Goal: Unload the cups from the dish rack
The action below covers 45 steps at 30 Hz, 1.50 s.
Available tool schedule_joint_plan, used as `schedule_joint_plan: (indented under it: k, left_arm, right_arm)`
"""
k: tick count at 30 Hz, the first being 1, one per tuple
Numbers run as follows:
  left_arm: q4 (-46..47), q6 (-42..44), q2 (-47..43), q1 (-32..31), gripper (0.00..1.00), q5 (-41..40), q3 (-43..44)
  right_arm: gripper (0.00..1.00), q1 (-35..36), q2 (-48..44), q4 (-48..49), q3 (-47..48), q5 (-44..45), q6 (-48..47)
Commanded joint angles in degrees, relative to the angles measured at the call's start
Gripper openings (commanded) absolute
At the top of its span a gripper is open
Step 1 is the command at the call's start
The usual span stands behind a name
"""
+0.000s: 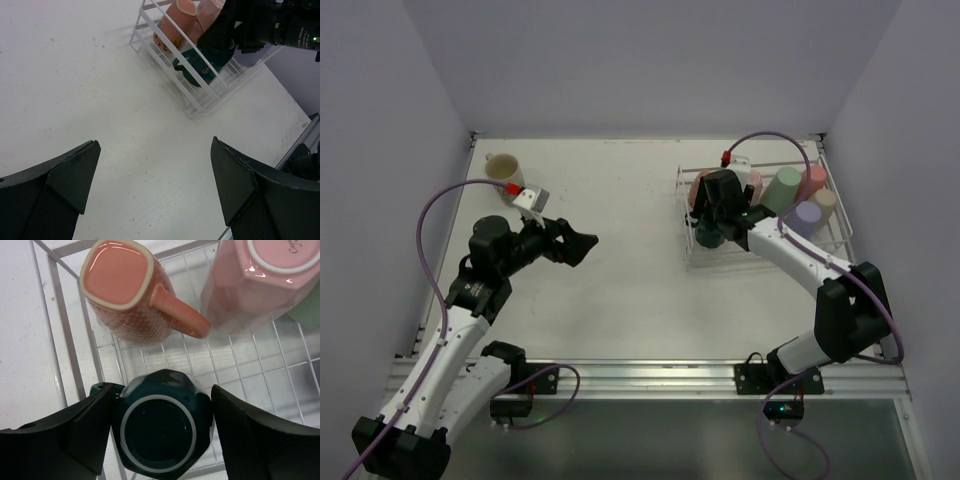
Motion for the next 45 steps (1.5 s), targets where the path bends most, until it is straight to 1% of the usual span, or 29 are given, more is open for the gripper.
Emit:
schedule_joint_plan:
  k: [1, 2, 3, 6, 7, 8, 9, 11, 13, 15, 16, 17, 21, 25, 28, 29, 30, 31, 32, 35, 36, 40, 44, 45]
  left_arm:
    - [2.8, 1.5, 0.5, -0.4, 1.0, 0.8, 0.4]
    - [2.9, 1.5, 0.6, -0.3, 1.0, 0.8, 0.4]
    - [3.0, 1.4, 1.0, -0.3, 1.0, 0.8, 0.5]
    - [3.6, 0.9, 1.8, -0.3, 1.0, 1.2, 0.5]
    - [3.9, 0.4, 1.9, -0.3, 1.0, 1.7, 0.6]
    - [4.2, 0.1, 2.4, -0.3, 1.0, 2.0, 0.6]
    - [4.5, -0.5, 2.6, -0.3, 1.0, 2.6, 0.7]
    - [5.9, -1.4, 2.7, -0.3, 1.0, 3.2, 0.5]
    - [7.5, -3.6, 2.8, -0.3, 1.0, 4.8, -0.1]
    - [9.1, -5.4, 3.5, -0.4, 1.0, 6.8, -0.7]
    - [9.1, -5.9, 3.7, -0.4, 1.0, 7.2, -0.8]
    - [11.1, -6.1, 4.2, -0.4, 1.0, 7.5, -0.9]
    - [11.3, -5.9, 4.3, -0.4, 1.0, 7.2, -0.6]
    - [11.3, -6.0, 4.1, -0.4, 1.0, 7.0, -0.8]
    - [11.3, -5.8, 4.1, -0.4, 1.0, 6.8, -1.1]
    - [11.1, -5.7, 4.0, -0.4, 1.0, 6.8, -1.1]
    - [10.9, -5.2, 3.9, -0.4, 1.0, 6.6, -1.0]
    - [10.7, -5.0, 3.8, -0.4, 1.0, 6.4, -0.9]
    - [10.4, -4.7, 3.9, -0.4, 1.0, 6.2, -0.7]
    - [10.3, -4.2, 4.1, -0.4, 1.0, 6.2, -0.3]
    - [10.3, -4.0, 4.1, -0.4, 1.0, 6.2, -0.2]
    - [7.9, -3.2, 3.7, -0.4, 1.0, 5.5, -0.1]
    - [7.3, -2.7, 3.6, -0.4, 1.0, 5.1, 0.1]
    - [7.2, -2.5, 3.6, -0.4, 1.0, 4.9, 0.1]
  right_arm:
    - [0.71, -0.2, -1.2, 1.3, 0.8, 2.0, 1.2]
    - [0.65, -0.2, -1.6, 1.4, 0.7, 2.1, 1.3]
    - [0.56, -0.2, -2.1, 1.9, 0.3, 2.1, 1.3]
    - [0.35, -0.3, -4.5, 3.0, -0.4, 2.1, 1.5]
    - [0.34, -0.5, -5.8, 3.3, -0.5, 2.0, 1.3]
    - [0.31, -0.6, -6.5, 3.7, -0.8, 1.7, 1.3]
    - [0.23, -1.1, -7.1, 4.4, -1.2, 0.7, 1.1]
    - [0.22, -1.8, -8.4, 4.6, -1.4, -0.5, 1.2]
    - [0.2, -3.6, -9.2, 5.4, -2.7, -3.8, 1.7]
    - [0.18, -5.4, -10.4, 7.1, -4.7, -9.3, 2.9]
    - [0.18, -6.6, -10.7, 7.4, -5.5, -10.0, 3.0]
    - [0.19, -6.7, -11.3, 8.1, -6.2, -9.9, 3.0]
    - [0.23, -6.7, -11.4, 8.6, -6.6, -10.0, 1.0]
    - [0.31, -6.7, -7.6, 4.0, -1.8, -10.2, -0.6]
    - [0.36, -6.7, -4.4, 0.9, 1.6, -9.6, -0.5]
    - [0.39, -6.6, -3.8, 0.5, 1.9, -9.6, -0.3]
    - [0.49, -6.4, -3.4, 0.1, 2.1, -9.7, 0.0]
    - [0.54, -6.2, -2.9, 0.1, 2.0, -9.7, 0.0]
    - [0.57, -6.0, -2.8, 0.6, 1.8, -9.8, 0.1]
    - [0.71, -5.3, -2.2, 0.8, 1.7, -10.4, 0.5]
    - [0.8, -5.1, -2.0, 0.5, 1.8, -10.4, 0.4]
    - [0.93, -5.1, -3.3, 0.0, 2.1, -11.8, 0.1]
    - [0.99, -5.2, -6.9, -1.0, 3.1, -13.9, -2.0]
    - [0.99, -5.2, -7.4, -1.4, 3.1, -14.7, -3.4]
